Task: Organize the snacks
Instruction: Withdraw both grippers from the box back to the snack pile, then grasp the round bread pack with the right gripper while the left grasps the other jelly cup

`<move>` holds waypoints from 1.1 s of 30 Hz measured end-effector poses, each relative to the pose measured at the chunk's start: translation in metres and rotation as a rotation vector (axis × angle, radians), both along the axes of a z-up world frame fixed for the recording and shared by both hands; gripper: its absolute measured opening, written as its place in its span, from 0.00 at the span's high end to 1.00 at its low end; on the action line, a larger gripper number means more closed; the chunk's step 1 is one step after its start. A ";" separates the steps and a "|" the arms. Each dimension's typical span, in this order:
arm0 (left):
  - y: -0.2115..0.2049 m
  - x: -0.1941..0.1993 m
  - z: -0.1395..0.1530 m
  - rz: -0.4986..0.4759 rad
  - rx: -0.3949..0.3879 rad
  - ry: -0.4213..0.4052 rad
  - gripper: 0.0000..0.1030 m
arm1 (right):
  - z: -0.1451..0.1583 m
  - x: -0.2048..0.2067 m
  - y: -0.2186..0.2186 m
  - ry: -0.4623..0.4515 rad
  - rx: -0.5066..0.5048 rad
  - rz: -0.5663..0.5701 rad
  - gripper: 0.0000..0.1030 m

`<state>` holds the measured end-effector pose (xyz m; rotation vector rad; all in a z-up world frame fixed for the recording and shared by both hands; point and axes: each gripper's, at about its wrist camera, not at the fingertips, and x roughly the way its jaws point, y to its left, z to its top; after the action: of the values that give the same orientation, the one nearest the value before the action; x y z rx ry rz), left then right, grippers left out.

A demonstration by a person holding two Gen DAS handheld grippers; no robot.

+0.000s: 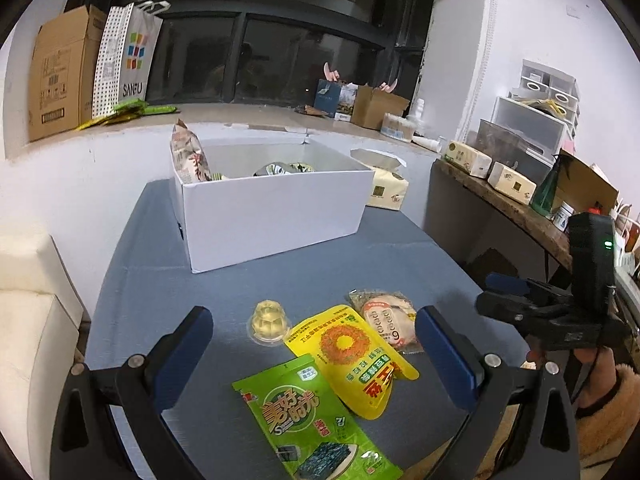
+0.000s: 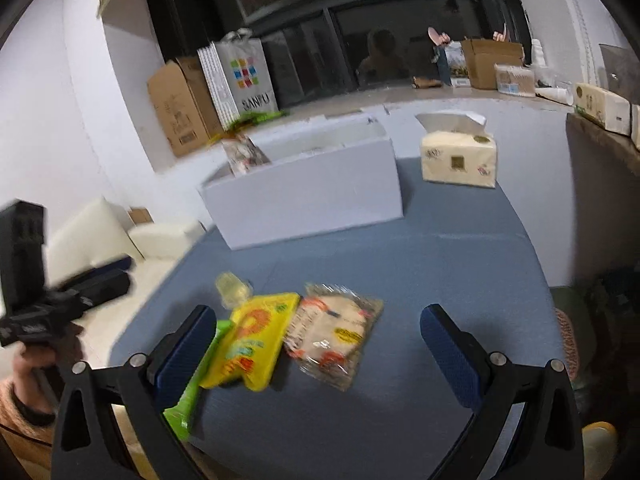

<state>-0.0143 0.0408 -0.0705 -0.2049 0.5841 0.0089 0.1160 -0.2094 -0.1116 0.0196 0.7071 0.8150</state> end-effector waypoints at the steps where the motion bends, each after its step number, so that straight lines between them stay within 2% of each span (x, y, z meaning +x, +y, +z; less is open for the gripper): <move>1: 0.001 -0.001 -0.001 0.001 0.002 0.004 0.00 | -0.004 0.003 0.001 0.019 -0.008 -0.001 0.00; 9: 0.010 -0.001 -0.016 0.003 -0.023 0.051 0.00 | -0.033 0.018 0.037 0.084 -0.163 -0.011 0.00; 13: 0.013 -0.005 -0.018 0.009 -0.025 0.051 0.00 | -0.043 0.026 0.056 0.010 -0.302 -0.026 0.00; 15: 0.017 -0.006 -0.019 0.017 -0.036 0.050 0.00 | -0.050 0.030 0.059 0.012 -0.345 0.003 0.00; 18: 0.023 -0.006 -0.021 0.032 -0.056 0.054 0.00 | -0.062 0.030 0.062 0.047 -0.345 0.058 0.00; 21: 0.026 -0.005 -0.025 0.033 -0.073 0.060 0.00 | -0.069 0.028 0.073 0.021 -0.355 0.086 0.00; 25: 0.023 -0.004 -0.027 0.029 -0.059 0.071 0.00 | -0.073 0.031 0.086 -0.016 -0.356 0.100 0.00; 26: 0.023 -0.004 -0.028 0.030 -0.058 0.073 0.00 | -0.072 0.032 0.088 -0.024 -0.353 0.098 0.02; 27: 0.024 -0.003 -0.029 0.032 -0.059 0.075 0.00 | -0.070 0.033 0.087 -0.033 -0.345 0.093 0.12; 28: 0.025 -0.003 -0.029 0.034 -0.062 0.077 0.00 | -0.069 0.033 0.087 -0.033 -0.338 0.087 0.18; 33: 0.028 0.003 -0.035 0.036 -0.062 0.100 0.00 | -0.066 0.035 0.075 -0.002 -0.293 0.072 0.20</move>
<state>-0.0115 0.0687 -0.1055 -0.2768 0.6813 0.0361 0.1507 -0.1346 -0.1773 -0.2716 0.8232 0.7732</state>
